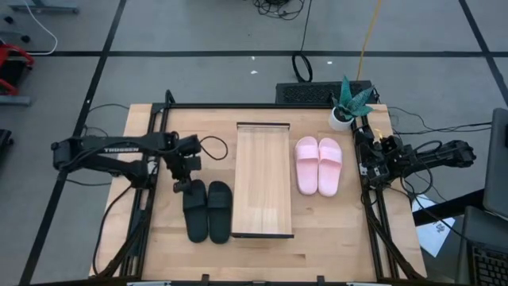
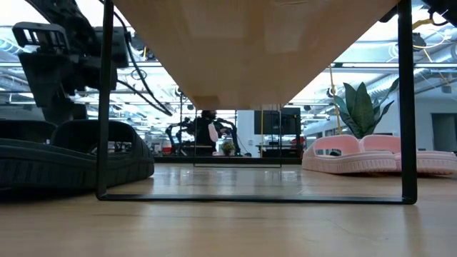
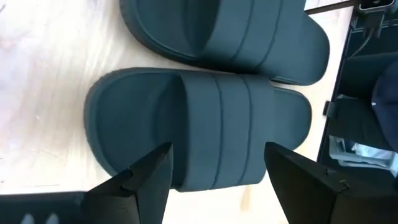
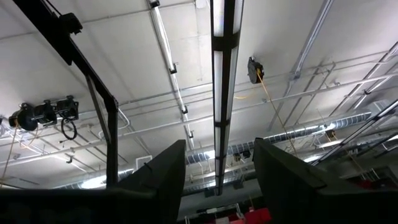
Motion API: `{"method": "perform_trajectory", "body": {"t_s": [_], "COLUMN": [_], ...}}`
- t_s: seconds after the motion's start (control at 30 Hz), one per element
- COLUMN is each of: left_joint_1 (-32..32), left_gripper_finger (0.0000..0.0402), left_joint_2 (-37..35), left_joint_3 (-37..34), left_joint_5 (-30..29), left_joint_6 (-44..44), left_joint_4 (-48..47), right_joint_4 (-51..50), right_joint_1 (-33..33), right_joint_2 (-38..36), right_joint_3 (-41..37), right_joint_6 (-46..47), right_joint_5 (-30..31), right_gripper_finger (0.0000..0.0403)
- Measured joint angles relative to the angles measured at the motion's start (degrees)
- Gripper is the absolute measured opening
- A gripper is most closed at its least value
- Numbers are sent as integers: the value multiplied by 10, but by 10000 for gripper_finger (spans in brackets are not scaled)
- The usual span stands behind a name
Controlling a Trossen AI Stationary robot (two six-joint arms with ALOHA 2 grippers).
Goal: Pick and place slides into the shelf
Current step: Put the left black slides on the shelf
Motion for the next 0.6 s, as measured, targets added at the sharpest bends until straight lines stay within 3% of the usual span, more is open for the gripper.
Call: {"method": "perform_trajectory", "body": {"t_s": [0.4, 0.6], "left_joint_1": [16, 15], "left_gripper_finger": [253, 253], "left_joint_2": [57, 69], "left_joint_3": [0, 0], "left_joint_5": [62, 56], "left_joint_6": [50, 57], "left_joint_4": [1, 1], "right_joint_4": [0, 0], "right_joint_1": [0, 0], "right_joint_2": [0, 0], "right_joint_3": [0, 0], "right_joint_6": [0, -2], "right_joint_5": [1, 1], "right_gripper_finger": [178, 178]}}
